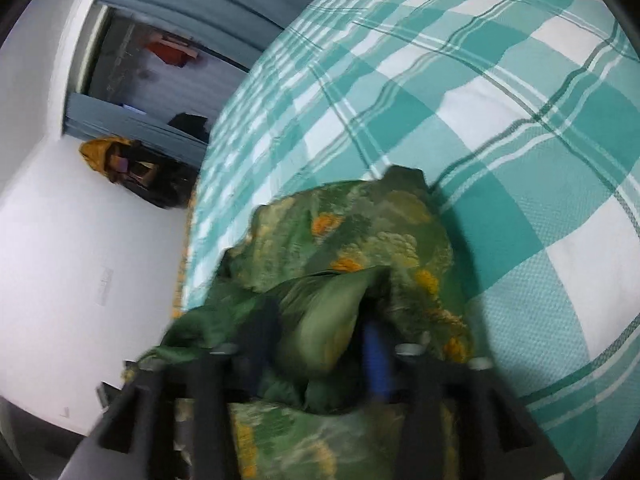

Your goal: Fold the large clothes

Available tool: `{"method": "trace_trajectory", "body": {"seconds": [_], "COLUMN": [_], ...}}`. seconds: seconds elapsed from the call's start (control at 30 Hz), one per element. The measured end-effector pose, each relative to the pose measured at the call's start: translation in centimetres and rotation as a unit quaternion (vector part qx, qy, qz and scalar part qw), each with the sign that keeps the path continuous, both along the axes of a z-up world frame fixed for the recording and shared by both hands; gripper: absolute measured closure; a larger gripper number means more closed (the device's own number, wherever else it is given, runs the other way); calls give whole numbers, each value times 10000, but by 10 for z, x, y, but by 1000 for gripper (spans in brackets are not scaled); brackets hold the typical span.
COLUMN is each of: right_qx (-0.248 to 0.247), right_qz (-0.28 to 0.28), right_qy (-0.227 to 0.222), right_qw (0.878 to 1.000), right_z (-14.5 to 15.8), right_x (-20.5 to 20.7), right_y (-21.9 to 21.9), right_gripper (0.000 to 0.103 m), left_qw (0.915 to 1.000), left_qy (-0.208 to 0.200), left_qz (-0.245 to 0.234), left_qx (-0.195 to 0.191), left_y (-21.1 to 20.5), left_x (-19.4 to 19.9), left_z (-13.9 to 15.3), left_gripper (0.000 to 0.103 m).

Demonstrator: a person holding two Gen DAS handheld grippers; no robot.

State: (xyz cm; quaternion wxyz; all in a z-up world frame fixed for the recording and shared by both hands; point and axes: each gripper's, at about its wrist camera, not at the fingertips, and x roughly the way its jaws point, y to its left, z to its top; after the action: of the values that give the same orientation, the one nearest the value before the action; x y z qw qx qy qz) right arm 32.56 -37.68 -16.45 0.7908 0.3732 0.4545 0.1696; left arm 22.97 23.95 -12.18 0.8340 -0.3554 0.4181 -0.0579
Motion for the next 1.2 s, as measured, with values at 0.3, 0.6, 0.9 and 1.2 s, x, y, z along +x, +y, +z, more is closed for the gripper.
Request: {"method": "trace_trajectory", "body": {"seconds": [0.3,0.6,0.9,1.2], "right_qx": [-2401,-3192,-4137,-4264], "right_qz": [1442,1112,1021,163], "right_qy": [-483,-452,-1546,-2571], "right_qw": [9588,9400,8914,8671], "right_z": [25,13,79,129], "right_x": [-5,19,3,58], "right_y": [41,72,101,122], "right_gripper": [25,42,91,91], "left_qw": [9829,9684,9769,9456], "left_qy": [508,1165,187,-567], "left_qz": [-1125,-674,-149,645], "left_qx": [1362,2100,2125,3139], "left_y": [-46,-65,-48,-60], "left_x": [18,63,43,103], "left_z": [-25,-54,22,41], "left_gripper": [16,91,97,97]}}
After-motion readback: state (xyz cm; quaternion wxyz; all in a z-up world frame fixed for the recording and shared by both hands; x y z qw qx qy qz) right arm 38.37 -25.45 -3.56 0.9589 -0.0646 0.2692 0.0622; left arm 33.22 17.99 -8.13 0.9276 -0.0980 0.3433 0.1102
